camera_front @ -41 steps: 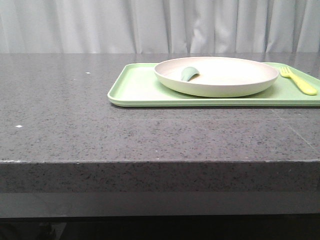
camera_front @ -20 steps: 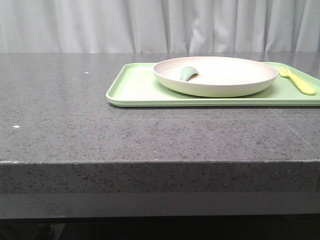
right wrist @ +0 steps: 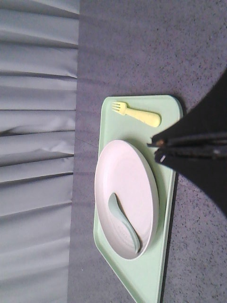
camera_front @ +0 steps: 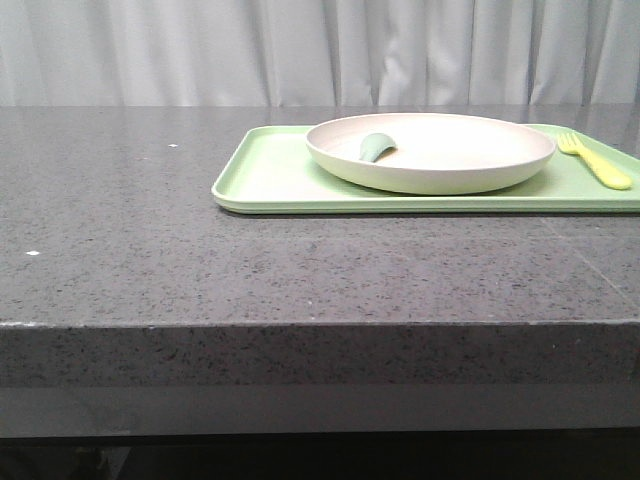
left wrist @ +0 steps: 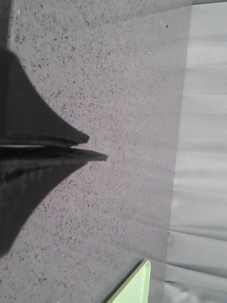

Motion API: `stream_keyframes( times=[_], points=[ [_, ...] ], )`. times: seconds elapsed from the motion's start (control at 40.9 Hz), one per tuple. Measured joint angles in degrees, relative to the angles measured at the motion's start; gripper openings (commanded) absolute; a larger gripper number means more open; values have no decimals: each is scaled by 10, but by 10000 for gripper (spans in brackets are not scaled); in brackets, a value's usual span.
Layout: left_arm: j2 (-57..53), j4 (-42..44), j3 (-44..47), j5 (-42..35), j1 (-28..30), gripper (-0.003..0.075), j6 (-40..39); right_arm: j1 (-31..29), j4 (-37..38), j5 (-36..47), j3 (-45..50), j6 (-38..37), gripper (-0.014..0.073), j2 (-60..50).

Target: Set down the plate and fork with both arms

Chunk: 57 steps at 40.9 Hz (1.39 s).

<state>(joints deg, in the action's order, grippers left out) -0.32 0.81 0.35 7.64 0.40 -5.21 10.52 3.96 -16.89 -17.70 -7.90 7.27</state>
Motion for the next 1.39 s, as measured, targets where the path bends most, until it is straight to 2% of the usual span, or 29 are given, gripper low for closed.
stream_keyframes(
  times=[0.464, 0.587, 0.807, 1.027, 1.393],
  points=[
    [0, 0, 0, 0, 0, -18, 0, 0, 5, 5, 4, 0, -113, 0],
    [0, 0, 0, 0, 0, -18, 0, -6, 5, 17, 29, 1, -113, -1],
    [0, 0, 0, 0, 0, -18, 0, -62, -23, 41, 105, 33, -113, -42],
    [0, 0, 0, -1, 0, -18, 0, -88, -61, 51, 187, 59, -113, -78],
    [0, 0, 0, -1, 0, -18, 0, -90, -68, 52, 192, 61, -113, -79]
  ],
)
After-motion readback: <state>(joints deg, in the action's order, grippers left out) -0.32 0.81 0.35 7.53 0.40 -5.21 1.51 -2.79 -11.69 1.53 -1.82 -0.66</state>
